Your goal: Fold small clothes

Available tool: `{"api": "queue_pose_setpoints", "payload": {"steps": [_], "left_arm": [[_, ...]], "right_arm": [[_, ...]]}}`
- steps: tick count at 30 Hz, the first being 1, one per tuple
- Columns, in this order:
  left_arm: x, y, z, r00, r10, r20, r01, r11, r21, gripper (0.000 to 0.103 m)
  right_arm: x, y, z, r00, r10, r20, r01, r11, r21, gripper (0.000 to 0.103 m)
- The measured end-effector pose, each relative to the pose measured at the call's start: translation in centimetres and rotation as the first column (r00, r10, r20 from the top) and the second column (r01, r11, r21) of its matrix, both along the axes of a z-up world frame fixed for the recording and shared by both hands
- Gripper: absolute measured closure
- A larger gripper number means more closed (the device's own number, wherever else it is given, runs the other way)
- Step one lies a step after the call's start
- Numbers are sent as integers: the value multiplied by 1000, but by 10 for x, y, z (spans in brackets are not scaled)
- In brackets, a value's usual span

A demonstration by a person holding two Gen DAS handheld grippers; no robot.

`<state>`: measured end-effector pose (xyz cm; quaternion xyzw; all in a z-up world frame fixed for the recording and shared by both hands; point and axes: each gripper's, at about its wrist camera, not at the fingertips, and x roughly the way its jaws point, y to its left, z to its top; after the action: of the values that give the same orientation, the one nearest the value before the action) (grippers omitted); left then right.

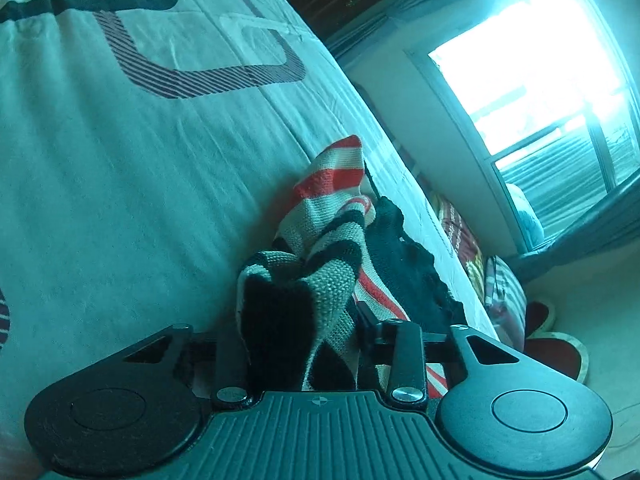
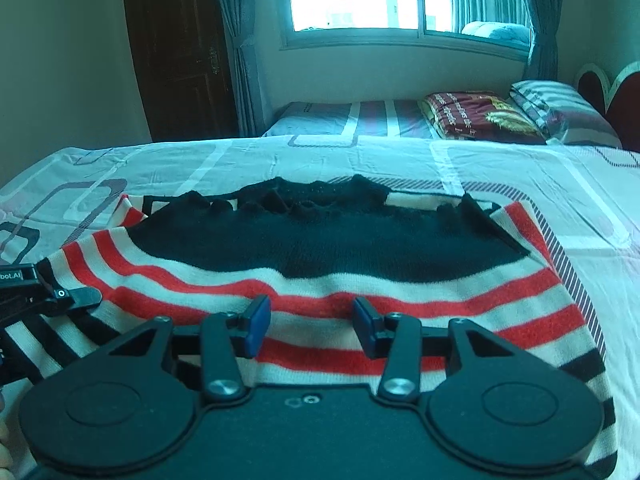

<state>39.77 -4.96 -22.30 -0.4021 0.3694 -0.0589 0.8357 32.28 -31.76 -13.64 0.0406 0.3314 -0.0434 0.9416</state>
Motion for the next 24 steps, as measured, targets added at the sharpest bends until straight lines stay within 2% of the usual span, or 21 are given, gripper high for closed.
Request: {"api": "queue_pose_setpoints", "payload": {"steps": [1, 3, 6, 8, 10, 13, 14, 16, 19, 22, 23, 24], "left_arm": [[0, 0, 1, 1000, 0, -3, 0, 1000, -3, 69], [-1, -1, 6, 1000, -8, 9, 8, 1000, -1, 71], [-3, -3, 18, 998, -37, 60, 37, 999, 12, 74], [-3, -10, 30, 992, -74, 106, 71, 997, 29, 75], [-3, -22, 45, 979, -129, 157, 122, 991, 55, 76], [-5, -54, 70, 940, -248, 236, 222, 966, 129, 76], [-6, -68, 77, 922, -292, 256, 259, 953, 155, 76], [-6, -99, 89, 882, -378, 282, 332, 922, 198, 76], [-11, -148, 100, 814, -498, 298, 440, 864, 244, 76], [-20, -197, 98, 746, -602, 283, 539, 797, 273, 76], [-24, -213, 93, 731, -630, 261, 559, 773, 300, 76], [-26, -228, 86, 727, -648, 227, 570, 754, 328, 76]], "right_arm": [[1, 1, -7, 1000, 5, -16, -5, 1000, -9, 59], [0, 12, -15, 999, 42, 3, -42, 994, -103, 58], [-1, 10, -17, 999, 37, 17, -35, 995, -93, 57], [-3, 12, -21, 998, 46, 34, -42, 992, -119, 57], [-3, 9, -19, 999, 34, 36, -30, 995, -91, 57], [-5, -7, -6, 999, 17, 34, -18, 1000, 23, 59], [-9, -15, -1, 999, -7, 49, 3, 998, 65, 62], [-23, -32, 9, 995, -58, 77, 49, 993, 111, 61], [-45, -61, 22, 989, -112, 94, 100, 988, 121, 60], [-65, -94, 27, 979, -184, 87, 171, 976, 136, 59], [-72, -104, 25, 975, -208, 82, 195, 971, 141, 59], [-78, -113, 23, 972, -227, 69, 215, 966, 147, 57]]}}
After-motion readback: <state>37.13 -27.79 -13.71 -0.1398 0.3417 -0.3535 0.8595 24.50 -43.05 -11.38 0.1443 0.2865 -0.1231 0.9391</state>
